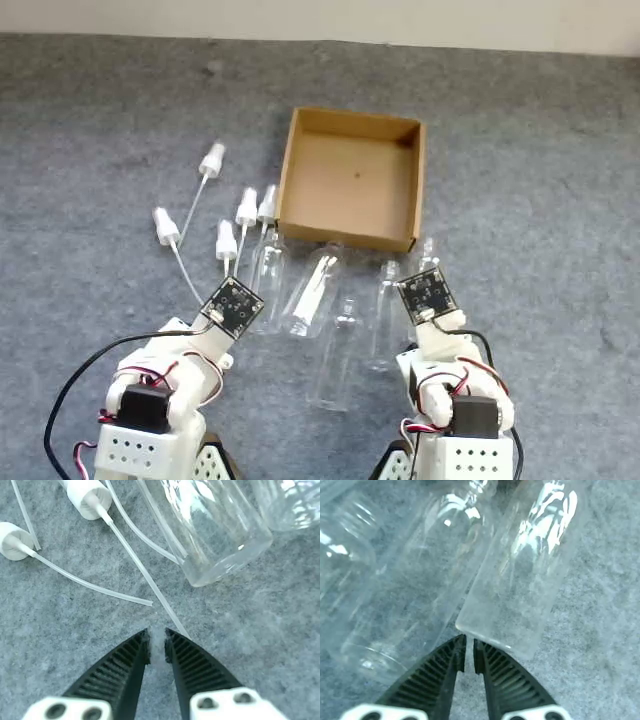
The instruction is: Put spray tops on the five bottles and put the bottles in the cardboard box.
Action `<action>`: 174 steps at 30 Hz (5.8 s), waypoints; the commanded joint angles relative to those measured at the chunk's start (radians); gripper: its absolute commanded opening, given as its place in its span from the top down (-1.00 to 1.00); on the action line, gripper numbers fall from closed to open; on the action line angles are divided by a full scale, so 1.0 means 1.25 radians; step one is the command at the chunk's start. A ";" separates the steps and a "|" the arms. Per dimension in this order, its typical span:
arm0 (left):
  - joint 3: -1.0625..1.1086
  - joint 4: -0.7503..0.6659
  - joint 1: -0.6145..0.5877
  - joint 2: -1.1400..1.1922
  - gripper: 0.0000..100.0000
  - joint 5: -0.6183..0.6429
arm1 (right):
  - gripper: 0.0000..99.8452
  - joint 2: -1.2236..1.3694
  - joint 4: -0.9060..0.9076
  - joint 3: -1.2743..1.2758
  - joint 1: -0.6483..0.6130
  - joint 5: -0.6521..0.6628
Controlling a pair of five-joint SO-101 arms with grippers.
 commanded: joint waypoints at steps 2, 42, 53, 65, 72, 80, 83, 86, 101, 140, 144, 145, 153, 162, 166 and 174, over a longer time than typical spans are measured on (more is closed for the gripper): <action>0.015 0.005 0.014 -0.009 0.98 0.000 | 0.97 -0.007 0.002 0.134 0.006 0.006; 0.015 0.005 0.014 -0.009 0.98 0.000 | 0.97 -0.007 0.002 0.134 0.006 0.005; 0.015 0.005 0.014 -0.009 0.98 0.000 | 0.97 -0.007 0.002 0.134 0.006 0.005; 0.015 0.005 0.014 -0.009 0.98 0.000 | 0.97 -0.007 0.002 0.134 0.006 0.005; 0.015 0.005 0.014 -0.009 0.98 0.000 | 0.97 -0.007 0.002 0.136 0.004 0.005; 0.015 0.005 0.014 -0.009 0.98 0.000 | 0.97 -0.007 -0.006 0.136 0.003 0.005; 0.015 0.005 0.014 -0.009 0.98 0.000 | 0.97 -0.007 -0.061 0.136 0.008 0.006; 0.015 0.005 0.014 -0.009 0.98 0.000 | 0.97 -0.007 -0.175 0.134 0.010 0.006; 0.015 0.005 0.018 -0.009 0.98 0.004 | 0.97 0.018 -0.195 -0.204 0.010 -0.113; 0.015 0.005 0.014 -0.009 0.99 0.004 | 0.80 1.596 -0.021 -1.164 0.127 -0.172; 0.015 0.005 0.013 -0.009 0.99 0.001 | 1.00 1.596 -0.020 -1.167 0.252 -0.069; 0.015 0.005 0.013 -0.009 0.99 0.001 | 1.00 1.596 -0.019 -1.167 0.284 -0.042; 0.014 -0.016 -0.074 -0.009 0.98 -0.001 | 0.99 1.598 -0.023 -1.167 0.481 0.126; -0.035 -0.242 -0.296 -0.009 0.98 -0.032 | 0.98 1.600 -0.023 -1.167 0.479 0.164; -0.138 -0.233 -0.344 -0.007 0.98 -0.033 | 0.87 1.600 -0.021 -1.167 0.454 0.160; -0.274 -0.212 -0.348 0.078 0.98 -0.085 | 0.73 1.600 -0.017 -1.167 0.456 0.160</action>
